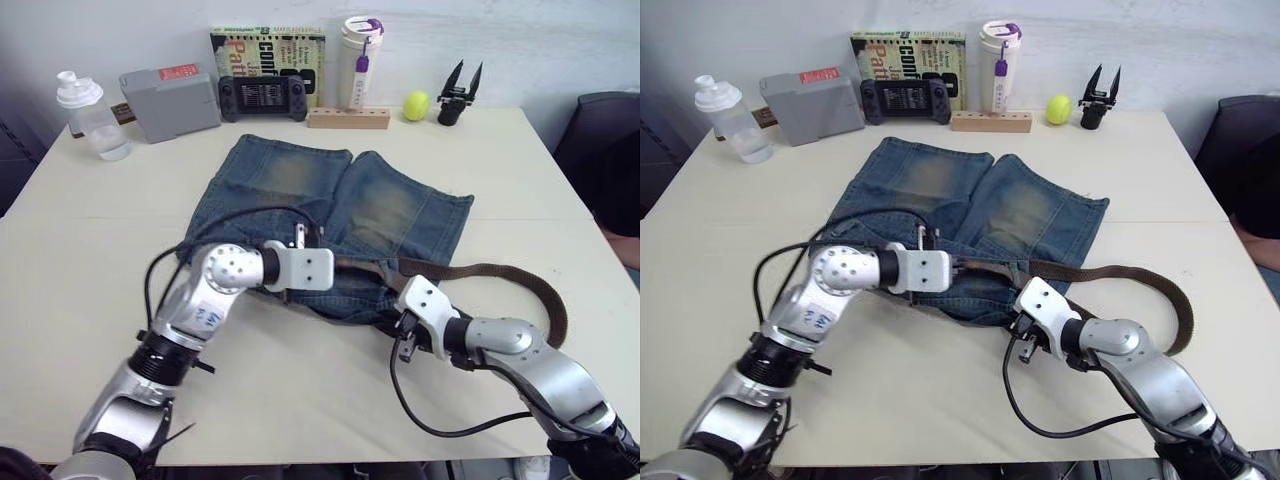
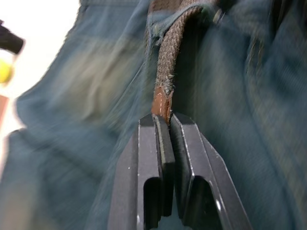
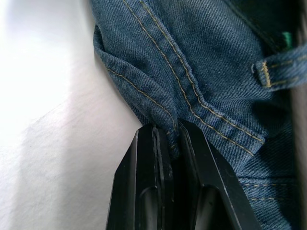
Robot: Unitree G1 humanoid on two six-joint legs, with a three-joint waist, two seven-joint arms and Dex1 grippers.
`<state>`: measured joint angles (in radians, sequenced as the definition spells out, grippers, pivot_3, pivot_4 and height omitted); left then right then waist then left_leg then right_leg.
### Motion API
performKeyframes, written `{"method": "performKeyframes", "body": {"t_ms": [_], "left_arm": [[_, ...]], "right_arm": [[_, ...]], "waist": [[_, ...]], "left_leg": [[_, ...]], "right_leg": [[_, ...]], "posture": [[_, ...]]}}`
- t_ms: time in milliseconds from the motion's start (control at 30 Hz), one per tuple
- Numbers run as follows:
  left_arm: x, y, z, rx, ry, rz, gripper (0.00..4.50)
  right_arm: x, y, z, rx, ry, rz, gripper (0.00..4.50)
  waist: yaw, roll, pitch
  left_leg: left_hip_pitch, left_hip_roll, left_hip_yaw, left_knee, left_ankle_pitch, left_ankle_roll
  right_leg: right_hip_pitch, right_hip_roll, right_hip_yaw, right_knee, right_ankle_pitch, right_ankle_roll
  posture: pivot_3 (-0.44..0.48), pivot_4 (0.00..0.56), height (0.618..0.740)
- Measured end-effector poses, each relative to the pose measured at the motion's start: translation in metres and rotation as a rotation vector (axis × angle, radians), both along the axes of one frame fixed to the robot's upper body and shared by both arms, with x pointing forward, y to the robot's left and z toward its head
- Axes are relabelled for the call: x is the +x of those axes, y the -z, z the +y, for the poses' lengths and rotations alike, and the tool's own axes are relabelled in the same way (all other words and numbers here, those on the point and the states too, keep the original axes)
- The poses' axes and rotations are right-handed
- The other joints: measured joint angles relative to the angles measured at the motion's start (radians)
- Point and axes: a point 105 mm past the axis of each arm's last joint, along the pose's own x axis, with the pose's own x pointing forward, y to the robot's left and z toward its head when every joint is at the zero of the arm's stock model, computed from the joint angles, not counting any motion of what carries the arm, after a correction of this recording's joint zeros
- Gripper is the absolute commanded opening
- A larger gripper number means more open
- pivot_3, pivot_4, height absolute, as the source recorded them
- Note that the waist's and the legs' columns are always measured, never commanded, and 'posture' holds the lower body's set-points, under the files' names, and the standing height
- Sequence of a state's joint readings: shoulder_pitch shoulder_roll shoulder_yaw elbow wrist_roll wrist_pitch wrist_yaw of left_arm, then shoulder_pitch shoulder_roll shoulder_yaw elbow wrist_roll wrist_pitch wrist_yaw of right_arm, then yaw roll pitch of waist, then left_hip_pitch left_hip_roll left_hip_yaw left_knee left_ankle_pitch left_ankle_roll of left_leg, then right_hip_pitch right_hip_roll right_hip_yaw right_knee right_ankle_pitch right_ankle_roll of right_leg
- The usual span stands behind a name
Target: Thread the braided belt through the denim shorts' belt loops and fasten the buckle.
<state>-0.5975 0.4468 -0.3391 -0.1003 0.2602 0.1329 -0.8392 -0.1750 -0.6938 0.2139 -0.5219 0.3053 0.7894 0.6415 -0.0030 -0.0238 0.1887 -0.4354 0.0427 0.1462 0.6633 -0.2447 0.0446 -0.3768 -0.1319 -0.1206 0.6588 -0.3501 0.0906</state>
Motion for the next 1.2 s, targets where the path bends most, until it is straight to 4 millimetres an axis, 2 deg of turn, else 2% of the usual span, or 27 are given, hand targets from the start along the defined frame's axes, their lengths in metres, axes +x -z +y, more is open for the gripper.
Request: {"method": "performKeyframes", "body": {"t_ms": [133, 233, 300, 400, 500, 633, 767, 867, 900, 967, 1033, 1133, 1200], "left_arm": [[0.000, -0.004, 0.012, 0.053, -0.008, -0.022, 0.05], [0.002, -0.018, 0.041, 0.182, -0.016, -0.126, 0.05], [0.006, -0.034, 0.060, 0.230, -0.043, -0.222, 0.05], [0.006, -0.045, 0.062, 0.221, -0.022, -0.350, 0.05], [0.004, -0.035, 0.068, 0.246, -0.005, -0.397, 0.05], [0.001, -0.020, 0.079, 0.249, -0.015, -0.362, 0.05], [0.003, -0.020, 0.088, 0.258, -0.043, -0.354, 0.05], [0.006, -0.015, 0.087, 0.231, -0.063, -0.308, 0.05], [0.006, -0.013, 0.085, 0.207, -0.069, -0.271, 0.81], [0.004, -0.003, 0.083, 0.143, -0.085, -0.150, 1.54], [-0.001, 0.005, 0.084, 0.108, -0.087, -0.049, 2.58], [-0.003, -0.002, 0.089, 0.024, -0.090, 0.054, 3.71], [-0.009, -0.013, 0.101, -0.050, -0.076, 0.172, 4.41]], "right_arm": [[0.000, 0.000, 0.000, 0.001, -0.001, 0.001, 0.00], [0.000, 0.001, 0.000, 0.002, -0.004, 0.002, 0.00], [0.000, 0.001, -0.001, 0.002, -0.005, 0.004, 0.00], [0.003, 0.001, -0.001, -0.003, -0.005, 0.002, 0.00], [0.003, 0.001, 0.002, 0.001, -0.019, 0.000, 0.00], [0.005, 0.001, 0.002, 0.001, -0.026, 0.004, 0.00], [0.005, 0.001, 0.002, 0.002, -0.029, 0.007, 0.00], [0.006, 0.000, 0.002, 0.003, -0.034, 0.009, 0.00], [0.006, 0.000, 0.002, 0.002, -0.035, 0.009, 0.00], [0.006, 0.000, 0.002, 0.003, -0.039, 0.009, 0.00], [0.006, -0.001, 0.002, -0.001, -0.050, 0.008, 0.00], [0.004, -0.001, -0.004, -0.025, -0.079, -0.006, 0.00], [-0.001, -0.001, -0.019, -0.104, -0.144, -0.044, 0.00]], "waist": [[0.000, 0.000, 0.000], [0.000, 0.000, 0.000], [0.000, 0.000, 0.000], [0.001, -0.001, -0.001], [-0.002, -0.001, -0.001], [-0.001, -0.001, -0.001], [0.000, -0.001, -0.001], [0.000, -0.001, -0.001], [-0.001, -0.001, -0.001], [-0.002, -0.001, -0.001], [-0.001, -0.001, -0.001], [0.001, -0.001, -0.001], [0.006, 0.001, 0.000]], "left_leg": [[0.001, 0.001, 0.000, 0.000, 0.000, -0.001], [0.002, 0.001, 0.000, -0.001, -0.001, -0.002], [0.002, 0.001, 0.001, -0.001, -0.002, -0.003], [0.004, 0.001, 0.001, -0.001, -0.002, -0.003], [0.004, 0.002, 0.001, -0.002, -0.003, -0.003], [0.004, 0.003, 0.002, -0.003, -0.003, -0.004], [0.005, 0.003, 0.002, -0.003, -0.005, -0.001], [0.005, 0.003, 0.002, -0.003, -0.005, -0.001], [0.005, 0.003, 0.002, -0.003, -0.005, -0.001], [0.005, 0.003, 0.002, -0.003, -0.005, -0.001], [0.005, 0.003, 0.002, -0.004, -0.005, -0.002], [0.005, 0.003, 0.002, -0.004, -0.005, -0.002], [0.003, 0.002, 0.002, -0.003, -0.003, -0.004]], "right_leg": [[0.000, 0.000, 0.000, 0.000, 0.000, -0.001], [0.000, 0.000, 0.000, 0.000, -0.001, -0.002], [0.000, -0.001, 0.001, -0.001, -0.001, -0.002], [0.002, -0.001, 0.001, -0.001, -0.001, -0.002], [0.001, -0.001, 0.002, -0.001, -0.001, -0.002], [0.000, 0.000, 0.002, -0.001, -0.001, -0.003], [0.001, 0.000, 0.002, -0.001, -0.002, -0.003], [0.001, 0.000, 0.002, -0.001, -0.002, -0.003], [0.001, 0.000, 0.002, -0.001, -0.002, -0.003], [0.001, 0.001, 0.002, 0.000, -0.002, -0.003], [0.000, 0.001, 0.002, 0.000, -0.002, -0.004], [0.000, 0.001, 0.002, -0.001, -0.002, -0.004], [0.000, 0.000, 0.001, -0.002, -0.002, -0.004]], "posture": [[0.000, 0.150, 0.709], [0.000, 0.150, 0.709], [0.000, 0.150, 0.709], [0.000, 0.150, 0.709], [0.000, 0.150, 0.709], [0.000, 0.150, 0.709], [0.000, 0.150, 0.709], [0.000, 0.150, 0.709], [0.000, 0.150, 0.709], [0.000, 0.150, 0.709], [0.000, 0.150, 0.709], [0.000, 0.150, 0.709], [0.000, 0.150, 0.709]]}}
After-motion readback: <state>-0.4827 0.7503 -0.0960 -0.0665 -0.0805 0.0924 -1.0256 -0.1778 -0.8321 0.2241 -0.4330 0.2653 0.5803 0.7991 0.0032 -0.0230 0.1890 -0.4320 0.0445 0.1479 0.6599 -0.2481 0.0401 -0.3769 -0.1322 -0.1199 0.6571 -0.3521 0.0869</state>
